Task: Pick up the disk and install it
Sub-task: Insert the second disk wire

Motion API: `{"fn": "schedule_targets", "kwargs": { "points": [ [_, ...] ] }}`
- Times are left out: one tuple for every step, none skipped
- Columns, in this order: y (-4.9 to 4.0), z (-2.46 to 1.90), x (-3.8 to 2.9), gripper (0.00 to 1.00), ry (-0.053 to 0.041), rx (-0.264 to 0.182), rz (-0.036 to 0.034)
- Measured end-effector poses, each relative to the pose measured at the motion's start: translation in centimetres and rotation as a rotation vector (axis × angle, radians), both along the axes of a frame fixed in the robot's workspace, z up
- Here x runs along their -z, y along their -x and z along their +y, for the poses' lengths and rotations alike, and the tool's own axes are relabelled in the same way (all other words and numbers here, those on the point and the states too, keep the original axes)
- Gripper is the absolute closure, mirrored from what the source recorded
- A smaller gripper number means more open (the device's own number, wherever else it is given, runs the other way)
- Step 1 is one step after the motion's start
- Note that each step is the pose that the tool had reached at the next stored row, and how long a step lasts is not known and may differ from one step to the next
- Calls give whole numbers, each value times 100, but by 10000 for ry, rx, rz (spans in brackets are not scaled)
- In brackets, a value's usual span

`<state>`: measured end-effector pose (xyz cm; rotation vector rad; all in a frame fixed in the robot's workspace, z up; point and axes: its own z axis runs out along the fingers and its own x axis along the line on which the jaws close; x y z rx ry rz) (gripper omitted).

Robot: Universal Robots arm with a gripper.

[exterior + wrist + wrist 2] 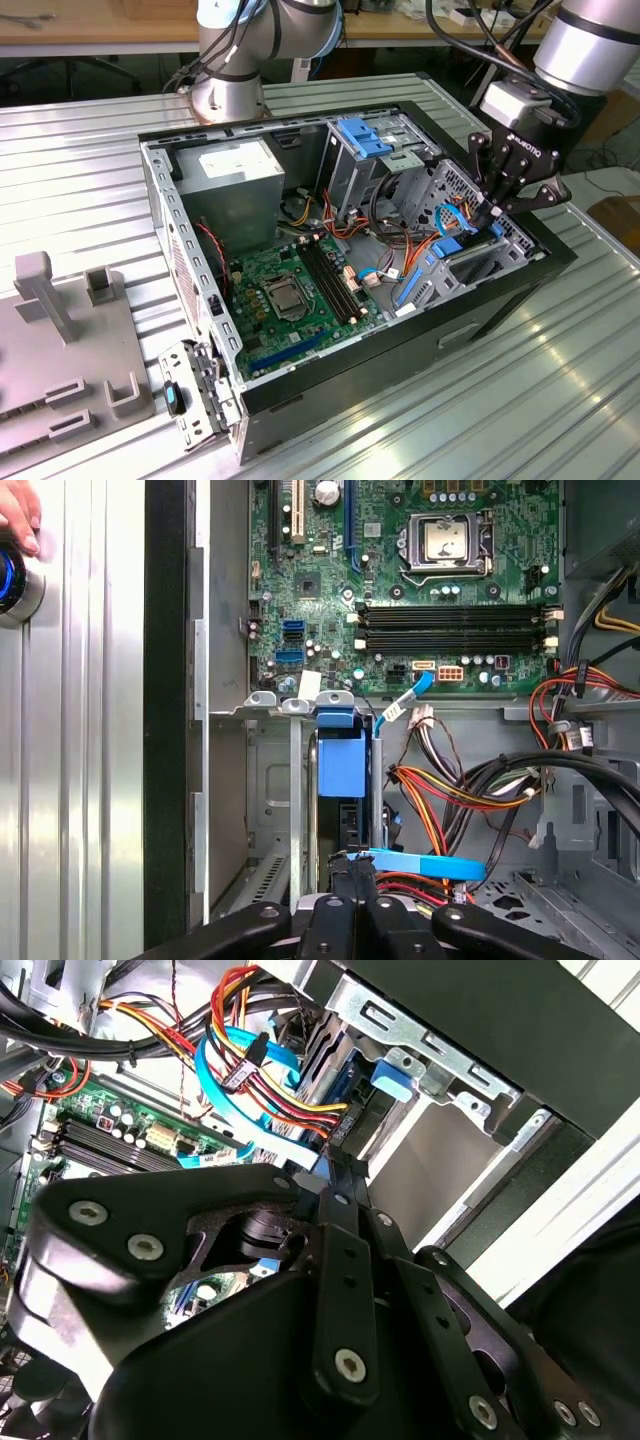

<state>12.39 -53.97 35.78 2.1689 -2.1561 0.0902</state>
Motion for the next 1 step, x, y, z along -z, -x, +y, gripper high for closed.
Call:
{"fn": "schedule_targets", "kwargs": {
  "points": [
    [0,0,0,89,0,0,0]
  ]
}}
